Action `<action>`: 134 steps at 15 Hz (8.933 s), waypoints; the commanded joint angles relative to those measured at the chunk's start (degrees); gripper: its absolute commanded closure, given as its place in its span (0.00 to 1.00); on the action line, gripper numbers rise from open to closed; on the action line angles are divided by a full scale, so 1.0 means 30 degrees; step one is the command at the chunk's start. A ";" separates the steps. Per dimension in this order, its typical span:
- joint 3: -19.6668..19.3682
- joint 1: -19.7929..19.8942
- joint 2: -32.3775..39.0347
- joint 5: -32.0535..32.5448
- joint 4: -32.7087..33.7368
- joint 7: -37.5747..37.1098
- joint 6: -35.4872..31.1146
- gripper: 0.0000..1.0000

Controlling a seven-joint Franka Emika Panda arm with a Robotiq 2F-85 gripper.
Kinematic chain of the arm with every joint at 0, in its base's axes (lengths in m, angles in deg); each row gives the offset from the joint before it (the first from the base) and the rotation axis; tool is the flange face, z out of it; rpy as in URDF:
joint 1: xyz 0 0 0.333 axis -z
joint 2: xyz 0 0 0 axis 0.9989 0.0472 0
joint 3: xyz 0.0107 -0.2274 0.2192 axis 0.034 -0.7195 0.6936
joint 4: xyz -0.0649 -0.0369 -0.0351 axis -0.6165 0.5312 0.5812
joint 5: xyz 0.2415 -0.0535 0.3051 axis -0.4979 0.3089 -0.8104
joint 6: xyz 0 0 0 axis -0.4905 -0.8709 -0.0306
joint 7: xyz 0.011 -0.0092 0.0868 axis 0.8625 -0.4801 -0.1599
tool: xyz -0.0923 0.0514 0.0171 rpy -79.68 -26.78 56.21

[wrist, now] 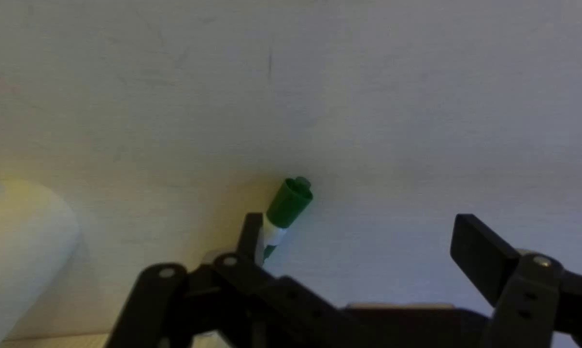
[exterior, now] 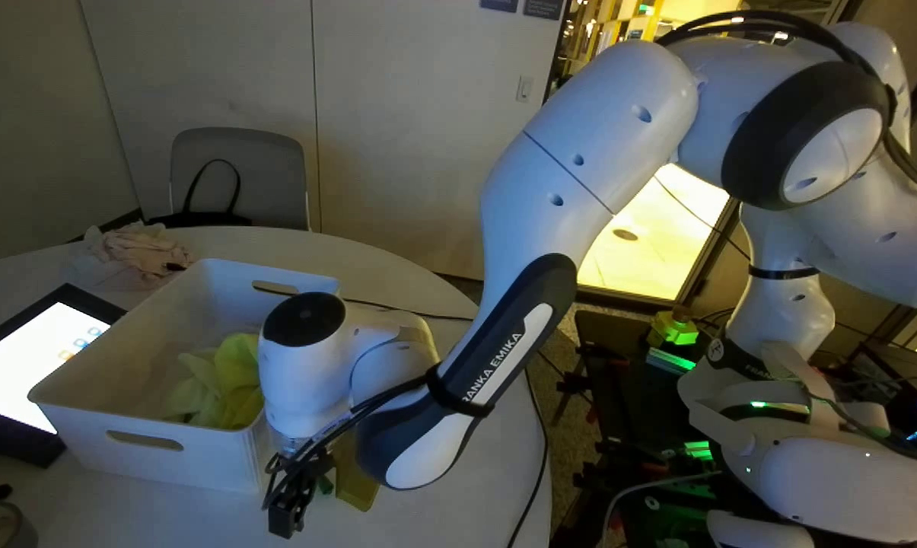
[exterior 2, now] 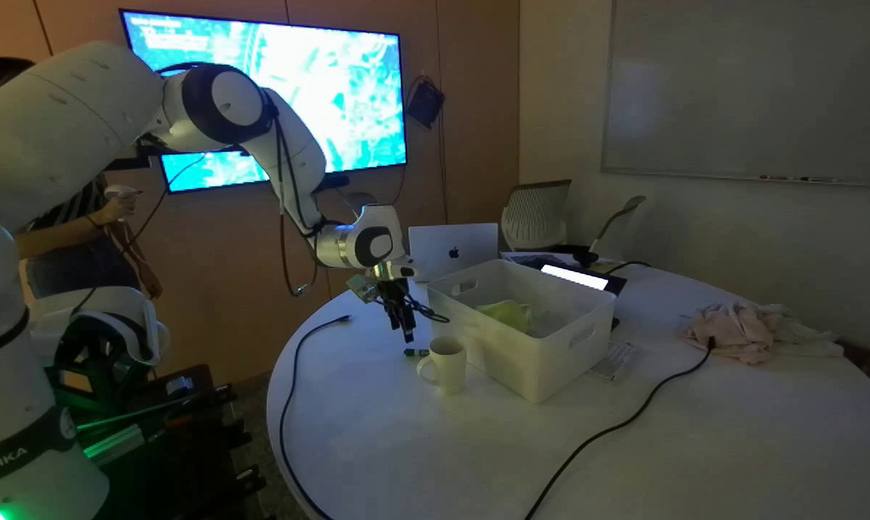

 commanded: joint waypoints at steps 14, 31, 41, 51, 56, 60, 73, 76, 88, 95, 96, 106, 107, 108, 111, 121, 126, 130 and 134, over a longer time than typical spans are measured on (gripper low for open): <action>0.0740 0.1139 0.0992 -0.0241 0.1298 -0.0274 -0.0225 0.00; 0.1544 0.2154 0.2222 -0.1087 0.2434 -0.0261 0.0029 0.00; 0.1777 0.2852 0.2703 -0.1888 0.3264 -0.0258 0.0339 0.00; 0.1616 0.3011 0.2706 -0.1978 0.3492 -0.0393 0.0389 0.64; 0.1483 0.2829 0.2405 -0.1834 0.3266 -0.0453 0.0475 0.91; 0.1276 0.2592 0.2012 -0.1707 0.2832 -0.0643 0.0572 0.92; 0.1530 0.2954 -0.4147 -0.1604 -0.3208 0.0408 0.1895 0.95; 0.1518 0.3089 -0.5959 -0.1580 -0.4613 0.0467 0.1925 0.95; 0.0380 0.4050 -0.8612 -0.1734 -0.8593 -0.2083 -0.3331 0.95; -0.2548 0.2459 -0.7657 -0.1593 -0.9622 -0.4516 -0.8345 0.95; -0.3224 0.1917 -0.7474 -0.1589 -0.9720 -0.4779 -0.8901 0.95; -0.9088 -0.4639 -0.3606 -0.3434 -0.9560 -0.7003 -1.1084 0.95; -0.9345 -0.5141 -0.3267 -0.3912 -0.9602 -0.7127 -1.1334 0.95; -0.9702 -0.5705 -0.2892 -0.4441 -0.9664 -0.7182 -1.1622 0.95; -1.0708 -0.7456 -0.1581 -0.6533 -0.9791 -0.7373 -1.2724 0.95; -1.1730 -1.0431 0.0824 -1.1869 -1.0466 -0.6482 -1.4599 0.95; -1.2734 -1.1824 0.1700 -1.2036 -1.0829 -0.6953 -1.4840 0.95; -1.3915 -1.3365 0.3186 -1.2601 -1.0711 -0.7243 -1.4712 0.95; -1.4036 -1.4109 0.4348 -1.3041 -1.0533 -0.7427 -1.4577 0.95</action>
